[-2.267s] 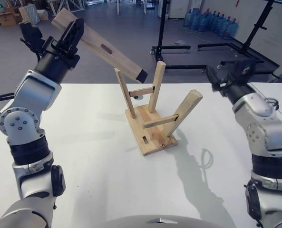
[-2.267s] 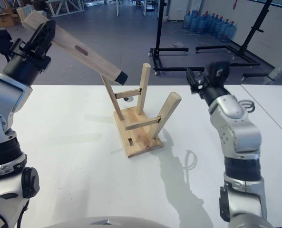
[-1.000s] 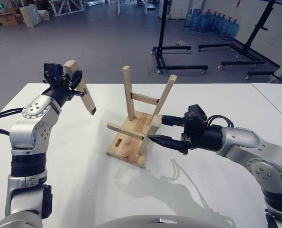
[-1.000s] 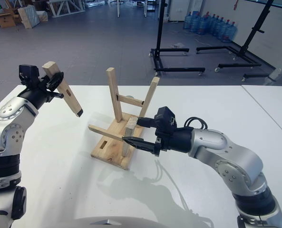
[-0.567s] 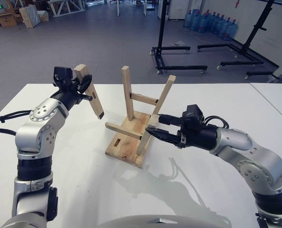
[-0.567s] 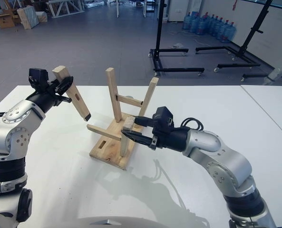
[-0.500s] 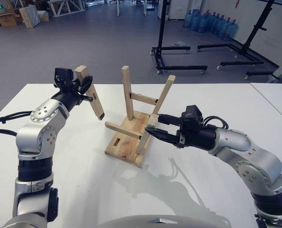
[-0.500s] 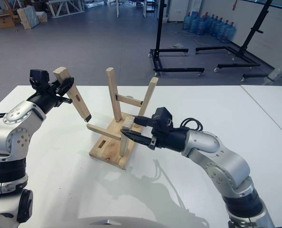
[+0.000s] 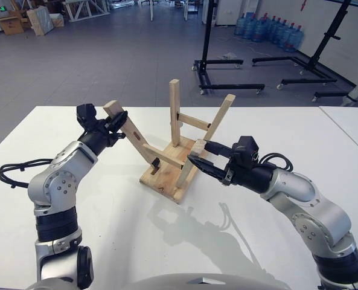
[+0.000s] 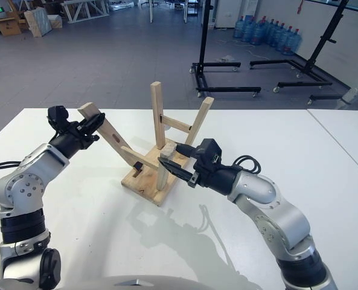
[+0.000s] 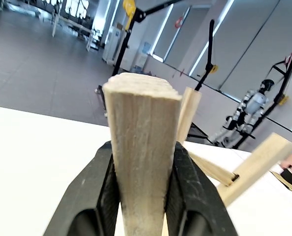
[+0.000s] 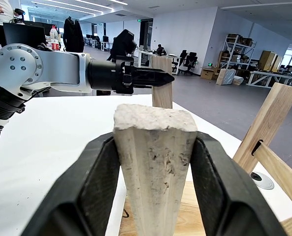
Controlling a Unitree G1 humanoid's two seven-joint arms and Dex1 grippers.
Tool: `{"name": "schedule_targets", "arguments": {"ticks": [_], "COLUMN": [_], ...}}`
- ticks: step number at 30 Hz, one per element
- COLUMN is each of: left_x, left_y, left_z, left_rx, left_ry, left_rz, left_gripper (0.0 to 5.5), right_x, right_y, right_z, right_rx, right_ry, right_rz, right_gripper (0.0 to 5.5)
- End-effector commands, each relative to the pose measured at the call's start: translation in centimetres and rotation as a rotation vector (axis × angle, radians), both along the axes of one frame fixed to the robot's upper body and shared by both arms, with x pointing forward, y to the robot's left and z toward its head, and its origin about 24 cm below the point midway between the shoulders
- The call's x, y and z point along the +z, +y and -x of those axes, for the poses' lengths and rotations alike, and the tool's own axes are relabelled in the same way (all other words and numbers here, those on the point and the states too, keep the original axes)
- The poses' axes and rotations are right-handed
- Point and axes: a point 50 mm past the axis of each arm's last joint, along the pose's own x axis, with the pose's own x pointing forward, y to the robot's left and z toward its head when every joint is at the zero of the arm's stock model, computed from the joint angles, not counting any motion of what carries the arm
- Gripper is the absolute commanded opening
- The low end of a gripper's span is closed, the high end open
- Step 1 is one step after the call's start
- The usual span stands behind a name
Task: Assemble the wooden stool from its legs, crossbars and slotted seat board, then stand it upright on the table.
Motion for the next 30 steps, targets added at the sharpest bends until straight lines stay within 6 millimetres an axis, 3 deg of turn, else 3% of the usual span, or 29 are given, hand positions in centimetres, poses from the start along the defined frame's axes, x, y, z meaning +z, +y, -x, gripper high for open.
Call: {"name": "schedule_targets", "arguments": {"ticks": [1,9,18,23,30], "left_x": [-0.3,0.8,-1.1,-0.6,-0.1], "left_y": [0.9,0.9,0.9,0.7,-1.1], "left_z": [0.2,0.4,0.1,0.2,1.2], "left_rx": [-0.036,-0.133,-0.063,-0.078,-0.171], "left_ry": [0.044,0.032,0.059,0.031,-0.054], "left_rz": [-0.043,-0.051,-0.187,-0.226,-0.332], "left_gripper": [1.07,1.07,1.07,1.07,1.07], "right_x": [-1.6,-1.8,-1.8,-1.8,-2.1], "right_y": [-0.4,-0.1,0.0,0.2,0.6], "right_z": [-0.2,-0.1,-0.3,-0.1,0.3], "right_rx": [-0.045,-0.050,-0.058,-0.051,-0.053], "right_ry": [0.074,0.076,0.072,0.075,0.086], "right_rz": [0.060,0.052,0.043,0.038,0.024], "right_gripper": [2.04,2.04,2.03,2.03,2.03]}}
